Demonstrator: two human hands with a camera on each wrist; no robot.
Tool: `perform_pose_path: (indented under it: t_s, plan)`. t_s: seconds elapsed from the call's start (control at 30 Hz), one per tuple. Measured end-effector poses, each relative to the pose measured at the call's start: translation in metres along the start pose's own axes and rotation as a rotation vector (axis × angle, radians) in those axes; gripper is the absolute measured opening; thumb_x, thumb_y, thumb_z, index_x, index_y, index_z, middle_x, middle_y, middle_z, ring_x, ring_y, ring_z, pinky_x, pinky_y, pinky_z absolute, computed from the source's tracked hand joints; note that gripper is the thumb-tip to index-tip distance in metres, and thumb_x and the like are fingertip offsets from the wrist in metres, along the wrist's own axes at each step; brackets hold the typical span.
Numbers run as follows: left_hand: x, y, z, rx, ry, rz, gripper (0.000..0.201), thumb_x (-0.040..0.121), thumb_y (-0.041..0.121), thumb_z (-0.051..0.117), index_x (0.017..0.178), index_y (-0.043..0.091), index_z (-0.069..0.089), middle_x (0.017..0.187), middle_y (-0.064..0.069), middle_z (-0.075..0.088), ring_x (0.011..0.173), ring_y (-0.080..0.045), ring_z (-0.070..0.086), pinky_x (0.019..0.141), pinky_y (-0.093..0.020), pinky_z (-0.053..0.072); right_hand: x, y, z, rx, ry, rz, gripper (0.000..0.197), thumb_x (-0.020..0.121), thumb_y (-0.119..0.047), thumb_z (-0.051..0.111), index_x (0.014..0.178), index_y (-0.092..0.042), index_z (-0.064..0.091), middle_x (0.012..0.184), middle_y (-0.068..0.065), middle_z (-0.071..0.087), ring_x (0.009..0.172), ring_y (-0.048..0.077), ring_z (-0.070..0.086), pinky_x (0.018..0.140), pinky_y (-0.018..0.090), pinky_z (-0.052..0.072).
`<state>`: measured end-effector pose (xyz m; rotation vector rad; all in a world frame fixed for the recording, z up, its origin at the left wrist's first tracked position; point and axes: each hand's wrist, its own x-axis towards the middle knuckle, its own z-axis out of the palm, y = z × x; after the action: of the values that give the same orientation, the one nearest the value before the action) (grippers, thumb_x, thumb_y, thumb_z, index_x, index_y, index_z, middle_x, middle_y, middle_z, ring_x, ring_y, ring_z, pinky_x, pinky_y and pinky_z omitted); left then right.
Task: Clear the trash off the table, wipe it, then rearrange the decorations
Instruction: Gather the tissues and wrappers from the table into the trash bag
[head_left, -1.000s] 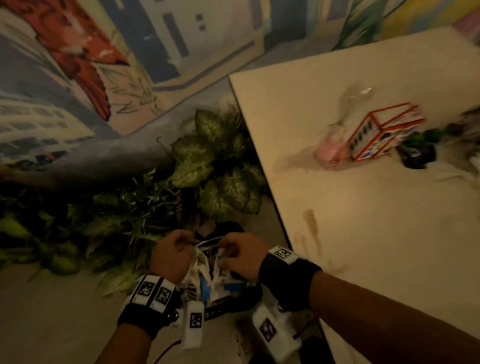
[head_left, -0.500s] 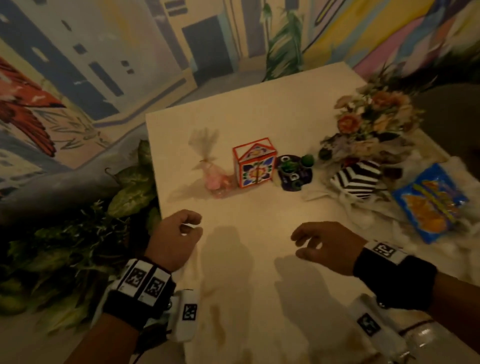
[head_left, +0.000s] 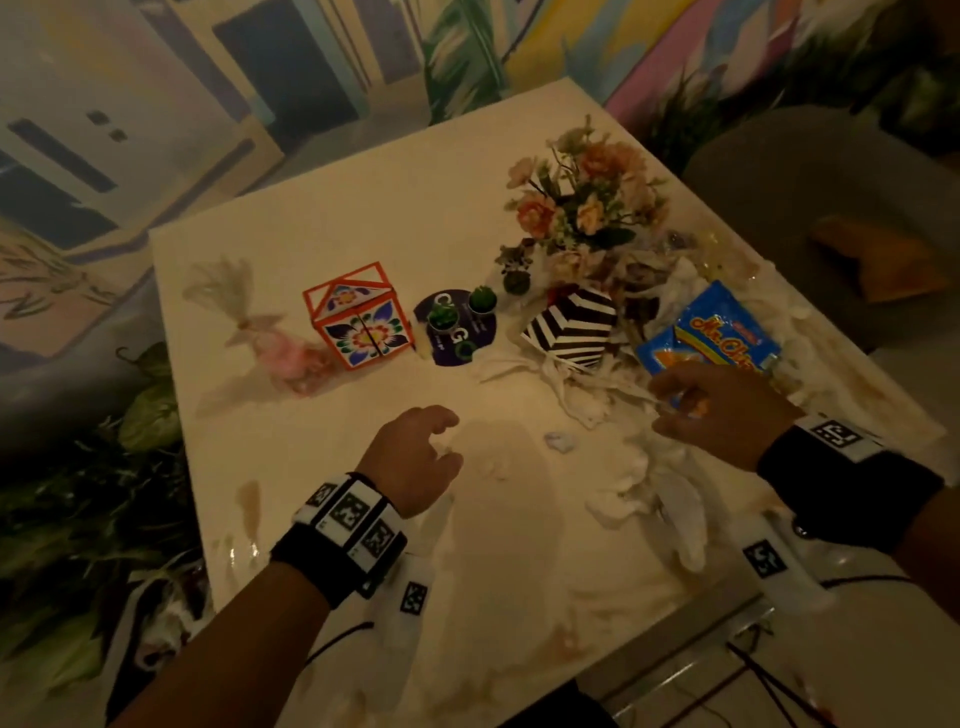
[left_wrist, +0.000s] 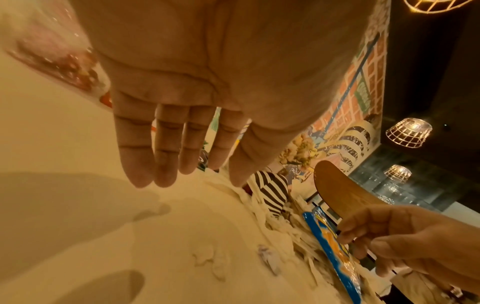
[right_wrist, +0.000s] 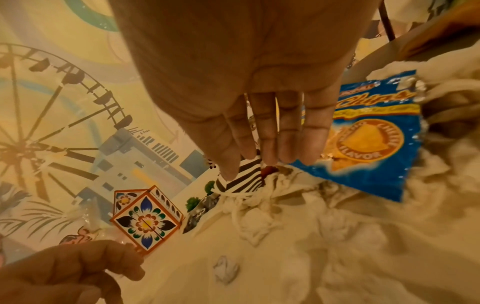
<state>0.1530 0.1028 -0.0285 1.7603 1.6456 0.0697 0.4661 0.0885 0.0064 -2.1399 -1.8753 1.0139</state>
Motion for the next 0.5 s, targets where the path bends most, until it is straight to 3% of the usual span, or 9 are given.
perform_pose_path:
  t_s: [0.2,0.3,0.4,0.5]
  plan:
    - [0.008,0.012,0.022,0.12,-0.078,-0.015,0.063,0.081,0.034,0.066,0.136,0.023,0.039,0.133,-0.005,0.044,0.116,-0.025,0.051,0.099,-0.035,0.042,-0.021,0.017,-0.001,-0.061,0.051,0.021,0.048,0.071,-0.018,0.08,0.114,-0.017,0.06,0.106,-0.002,0.057,0.086,0.012,0.05,0.075,0.022,0.037]
    - [0.007,0.013,0.035,0.173,-0.096,-0.035,0.077,0.076,0.045,0.068,0.14,0.024,0.032,0.136,-0.006,0.038,0.123,-0.025,0.045,0.103,-0.037,0.039,-0.029,0.029,-0.002,-0.105,0.066,0.028,0.055,0.068,-0.017,0.081,0.118,-0.016,0.059,0.115,0.001,0.055,0.094,0.015,0.052,0.081,0.023,0.038]
    - [0.004,0.021,0.05,0.227,-0.112,-0.065,0.089,0.068,0.058,0.068,0.141,0.026,0.027,0.137,-0.006,0.032,0.126,-0.028,0.037,0.105,-0.041,0.037,-0.027,0.047,-0.006,-0.137,0.14,0.067,0.066,0.063,-0.018,0.084,0.123,-0.019,0.056,0.125,0.008,0.049,0.115,0.027,0.049,0.098,0.035,0.042]
    - [0.001,0.035,0.066,0.225,-0.121,-0.102,0.098,0.063,0.068,0.065,0.141,0.028,0.023,0.143,-0.006,0.021,0.131,-0.03,0.025,0.105,-0.044,0.034,-0.017,0.063,-0.015,-0.142,0.234,0.082,0.079,0.059,-0.019,0.086,0.13,-0.016,0.051,0.128,0.015,0.043,0.117,0.036,0.044,0.098,0.043,0.04]
